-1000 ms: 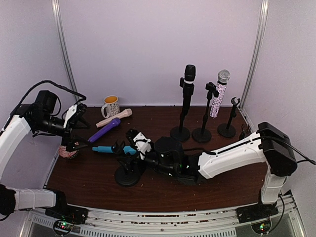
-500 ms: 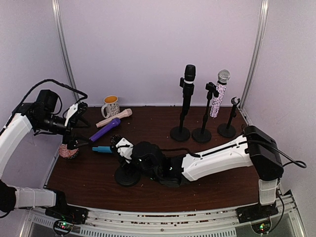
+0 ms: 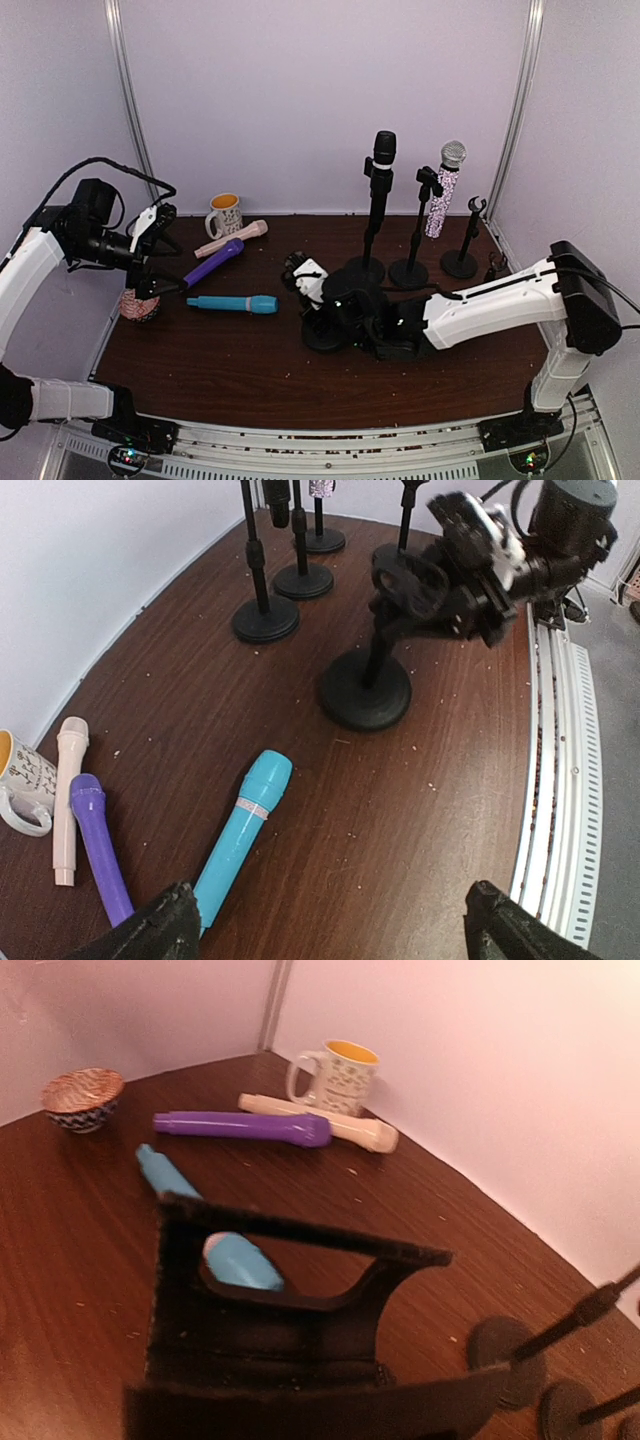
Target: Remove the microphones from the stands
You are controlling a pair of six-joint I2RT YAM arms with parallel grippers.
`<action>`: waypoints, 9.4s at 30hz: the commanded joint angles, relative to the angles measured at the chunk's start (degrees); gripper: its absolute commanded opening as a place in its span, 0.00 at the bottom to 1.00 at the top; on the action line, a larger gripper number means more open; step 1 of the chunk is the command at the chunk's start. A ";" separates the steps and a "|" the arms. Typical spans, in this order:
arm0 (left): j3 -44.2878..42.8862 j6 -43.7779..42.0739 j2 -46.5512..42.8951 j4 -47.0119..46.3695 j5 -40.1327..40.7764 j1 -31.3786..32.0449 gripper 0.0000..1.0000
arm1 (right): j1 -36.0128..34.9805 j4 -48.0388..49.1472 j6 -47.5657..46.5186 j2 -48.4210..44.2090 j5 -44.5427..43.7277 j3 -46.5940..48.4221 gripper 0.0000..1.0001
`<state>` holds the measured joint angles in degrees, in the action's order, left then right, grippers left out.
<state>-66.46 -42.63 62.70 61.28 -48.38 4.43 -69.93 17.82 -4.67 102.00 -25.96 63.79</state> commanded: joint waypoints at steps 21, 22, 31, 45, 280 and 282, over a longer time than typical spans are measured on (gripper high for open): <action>-2.71 -0.05 1.38 -1.77 -0.22 -1.26 0.95 | 21.31 -18.27 13.68 -15.25 -20.21 -10.28 0.02; -2.79 -0.08 1.38 -1.84 -0.22 -1.29 0.94 | 21.57 -18.26 14.21 -15.70 -20.80 -10.93 0.03; -3.20 -0.03 2.02 -1.95 -0.51 -1.42 0.96 | 23.38 -17.73 16.58 -19.90 -17.85 -14.80 0.66; -3.76 0.16 2.25 -1.93 -0.92 -1.39 0.97 | 23.56 -21.42 17.61 -37.97 -10.76 -13.67 1.00; -42.62 -15.45 35.19 14.32 -0.21 19.52 0.98 | 7.79 -4.35 11.00 -24.30 6.00 12.18 0.05; -41.64 -15.06 33.76 14.50 -0.12 19.15 0.98 | 7.78 -3.87 13.39 -22.76 2.96 10.76 0.03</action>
<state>-109.82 -60.16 100.53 78.74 -50.30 24.08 -62.24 14.02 3.25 74.81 -15.25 78.54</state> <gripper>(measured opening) 0.973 0.421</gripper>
